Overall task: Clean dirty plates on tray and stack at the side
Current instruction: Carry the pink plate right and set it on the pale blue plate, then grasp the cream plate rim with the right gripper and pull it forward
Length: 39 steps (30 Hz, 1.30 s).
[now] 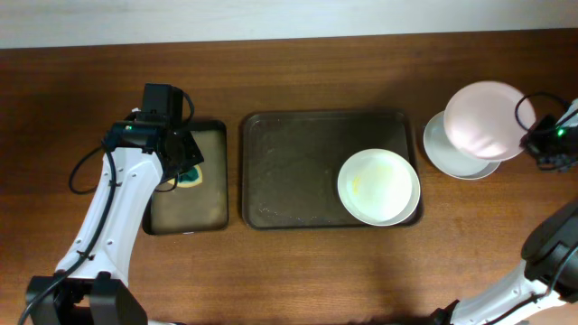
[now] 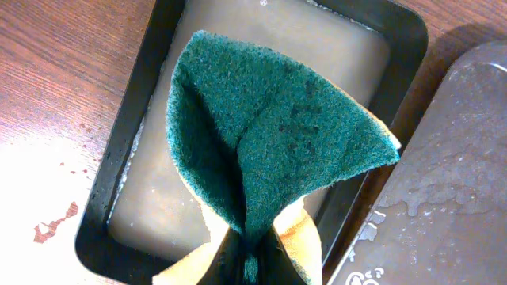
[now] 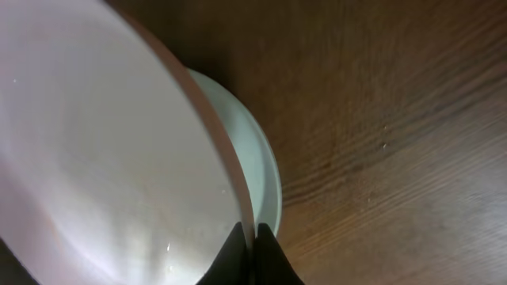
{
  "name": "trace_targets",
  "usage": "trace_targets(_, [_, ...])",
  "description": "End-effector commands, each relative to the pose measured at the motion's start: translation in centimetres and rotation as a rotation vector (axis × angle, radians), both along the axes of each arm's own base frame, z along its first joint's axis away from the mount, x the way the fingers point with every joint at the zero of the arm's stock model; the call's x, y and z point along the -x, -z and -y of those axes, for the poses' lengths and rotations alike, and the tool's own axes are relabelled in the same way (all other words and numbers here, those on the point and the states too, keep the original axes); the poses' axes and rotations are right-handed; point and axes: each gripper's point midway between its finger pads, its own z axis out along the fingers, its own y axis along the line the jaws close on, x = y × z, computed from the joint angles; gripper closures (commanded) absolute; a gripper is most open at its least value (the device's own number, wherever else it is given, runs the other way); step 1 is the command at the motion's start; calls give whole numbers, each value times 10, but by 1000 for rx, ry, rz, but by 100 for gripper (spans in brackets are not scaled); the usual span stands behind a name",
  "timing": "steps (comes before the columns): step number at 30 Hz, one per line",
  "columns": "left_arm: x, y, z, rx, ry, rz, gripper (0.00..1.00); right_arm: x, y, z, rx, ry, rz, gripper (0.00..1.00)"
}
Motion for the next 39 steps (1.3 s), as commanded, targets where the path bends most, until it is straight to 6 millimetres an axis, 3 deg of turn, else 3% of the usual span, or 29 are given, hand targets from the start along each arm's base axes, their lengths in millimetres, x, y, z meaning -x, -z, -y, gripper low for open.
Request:
trace_targets(1, [-2, 0, -2, -4, 7, 8, 100, -3, 22, -19, -58, -14, 2, 96])
trace_targets(3, [-2, 0, -2, -4, 7, 10, 100, -8, 28, -27, -52, -35, 8, 94])
trace_targets(5, [-2, 0, -2, -3, 6, 10, 100, -13, 28, -34, -49, -54, 11, 83])
trace_targets(7, [-2, 0, -2, -3, 7, 11, 100, -17, 28, -41, -47, -73, 15, 37])
trace_targets(8, [-2, -1, -2, -3, 7, 11, 100, -20, 27, -45, -46, -84, 17, 27])
trace_targets(13, [-3, -1, -2, -3, 7, 12, 100, -33, 22, -79, -69, -168, 36, 27])
trace_targets(16, [-3, -1, -2, -3, 7, 12, 100, -45, 10, -116, -95, -295, 87, 31])
trace_targets(19, [-3, -1, -2, -3, 7, 12, 100, -57, -19, -172, -86, -505, 177, 34])
trace_targets(22, [-3, -1, -2, -3, 7, 12, 100, -45, -32, -223, 4, -783, 182, 32])
trace_targets(25, [-3, -1, -2, -3, 7, 13, 100, -32, -10, -232, 154, -870, 29, 29])
trace_targets(30, [-3, -1, -2, -3, 7, 12, 100, -15, 27, -258, 207, -959, -84, 27])
trace_targets(39, [-3, -1, -2, -3, 7, 13, 100, 0, 57, -244, 251, -930, -179, 22])
